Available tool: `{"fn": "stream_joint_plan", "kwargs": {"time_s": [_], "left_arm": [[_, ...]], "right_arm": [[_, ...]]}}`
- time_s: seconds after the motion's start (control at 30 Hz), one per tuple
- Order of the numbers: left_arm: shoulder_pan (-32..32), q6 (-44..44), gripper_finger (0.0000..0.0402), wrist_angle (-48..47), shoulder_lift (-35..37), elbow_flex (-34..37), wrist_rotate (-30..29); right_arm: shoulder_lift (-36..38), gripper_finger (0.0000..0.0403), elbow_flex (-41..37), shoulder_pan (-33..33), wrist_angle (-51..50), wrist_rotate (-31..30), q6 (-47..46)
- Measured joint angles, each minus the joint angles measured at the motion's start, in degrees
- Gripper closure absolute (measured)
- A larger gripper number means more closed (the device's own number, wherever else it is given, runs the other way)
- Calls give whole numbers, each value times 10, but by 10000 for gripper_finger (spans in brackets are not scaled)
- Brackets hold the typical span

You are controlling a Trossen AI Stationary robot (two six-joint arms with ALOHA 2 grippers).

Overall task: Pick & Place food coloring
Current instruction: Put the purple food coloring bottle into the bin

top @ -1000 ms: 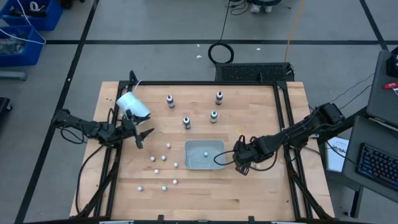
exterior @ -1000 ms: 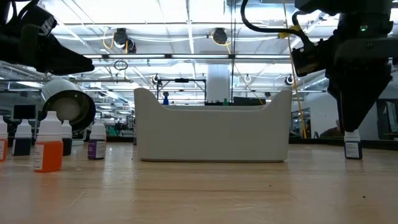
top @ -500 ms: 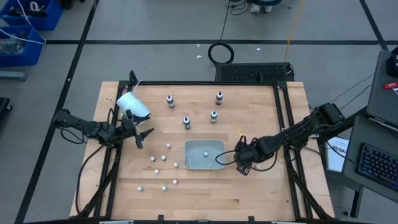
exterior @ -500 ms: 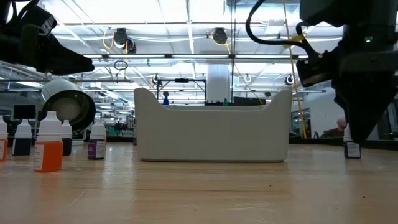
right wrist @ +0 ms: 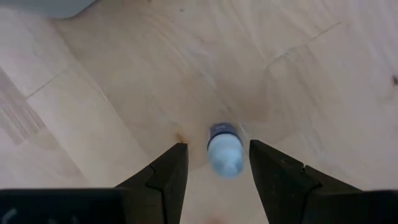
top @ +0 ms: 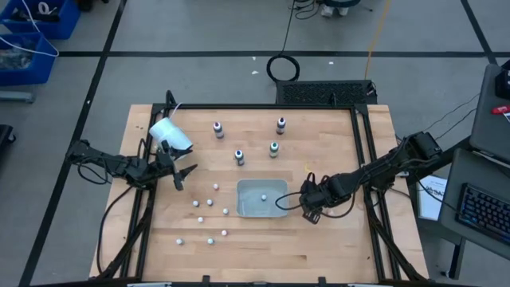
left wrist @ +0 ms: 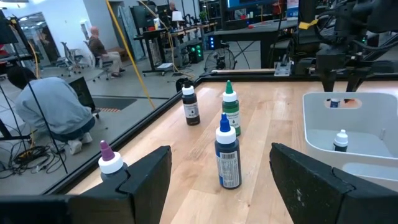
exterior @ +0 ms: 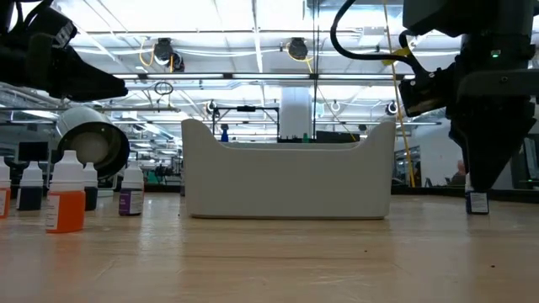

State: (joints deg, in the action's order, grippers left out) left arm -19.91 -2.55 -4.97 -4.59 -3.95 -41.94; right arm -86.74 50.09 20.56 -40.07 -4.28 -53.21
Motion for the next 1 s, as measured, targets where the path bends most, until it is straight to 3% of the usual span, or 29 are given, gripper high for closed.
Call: {"fn": "stream_joint_plan", "kwargs": {"time_s": [0.23,0.8,1.0], "left_arm": [[0,0,128,0,0,0,0],[0,0,128,0,0,0,0],[0,0,128,0,0,0,0]], "right_arm": [[0,255,0,-6,-14,1,7],[6,397,0,-6,-1,16,48],[12,379,0,-6,10,16,30]]}}
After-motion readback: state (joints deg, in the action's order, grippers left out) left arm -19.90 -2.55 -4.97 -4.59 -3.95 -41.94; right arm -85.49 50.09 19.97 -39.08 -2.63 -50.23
